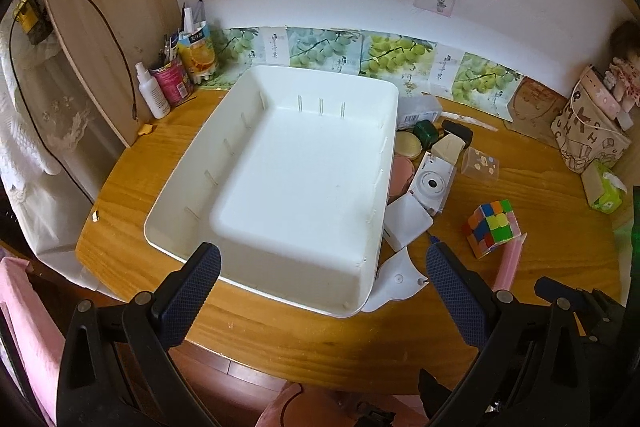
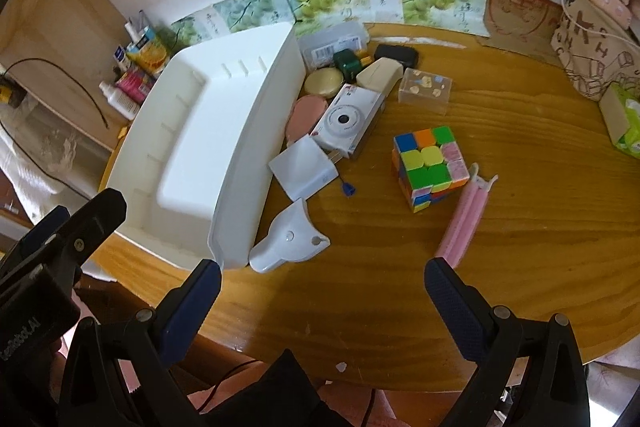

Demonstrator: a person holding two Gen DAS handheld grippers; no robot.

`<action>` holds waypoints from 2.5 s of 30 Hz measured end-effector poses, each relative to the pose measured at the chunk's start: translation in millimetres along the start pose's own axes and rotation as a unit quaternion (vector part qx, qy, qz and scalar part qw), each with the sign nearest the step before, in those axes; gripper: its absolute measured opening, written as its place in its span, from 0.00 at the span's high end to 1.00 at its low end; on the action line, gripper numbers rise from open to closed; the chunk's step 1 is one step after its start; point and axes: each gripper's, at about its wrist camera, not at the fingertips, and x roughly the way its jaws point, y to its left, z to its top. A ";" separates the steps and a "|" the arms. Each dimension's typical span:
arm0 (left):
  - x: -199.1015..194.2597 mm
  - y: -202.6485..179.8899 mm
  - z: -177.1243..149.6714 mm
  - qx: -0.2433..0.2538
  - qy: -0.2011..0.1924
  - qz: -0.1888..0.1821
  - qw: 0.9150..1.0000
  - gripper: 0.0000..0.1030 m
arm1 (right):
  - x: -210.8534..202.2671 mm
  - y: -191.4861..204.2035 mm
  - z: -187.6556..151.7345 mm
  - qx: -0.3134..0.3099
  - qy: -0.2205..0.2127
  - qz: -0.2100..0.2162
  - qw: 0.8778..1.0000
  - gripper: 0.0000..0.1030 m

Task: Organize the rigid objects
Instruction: 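Move the left gripper to the white basket rim and the right toward the cube, then grasp the basket rim with the left gripper while the right gripper approaches the Rubik's cube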

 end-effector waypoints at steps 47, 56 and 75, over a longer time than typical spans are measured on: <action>125.0 174.2 54.9 0.018 0.177 -0.013 0.984 0.24 | 59.8 -62.2 17.6 0.321 -0.074 -0.047 0.943 0.01; 163.6 190.8 47.8 -0.002 0.244 -0.017 0.970 0.53 | 70.0 -60.4 22.3 0.226 -0.099 -0.133 0.960 0.01; 166.4 179.1 26.5 -0.065 0.268 0.020 0.961 0.86 | 100.9 -82.8 39.7 0.135 -0.085 -0.091 0.983 0.17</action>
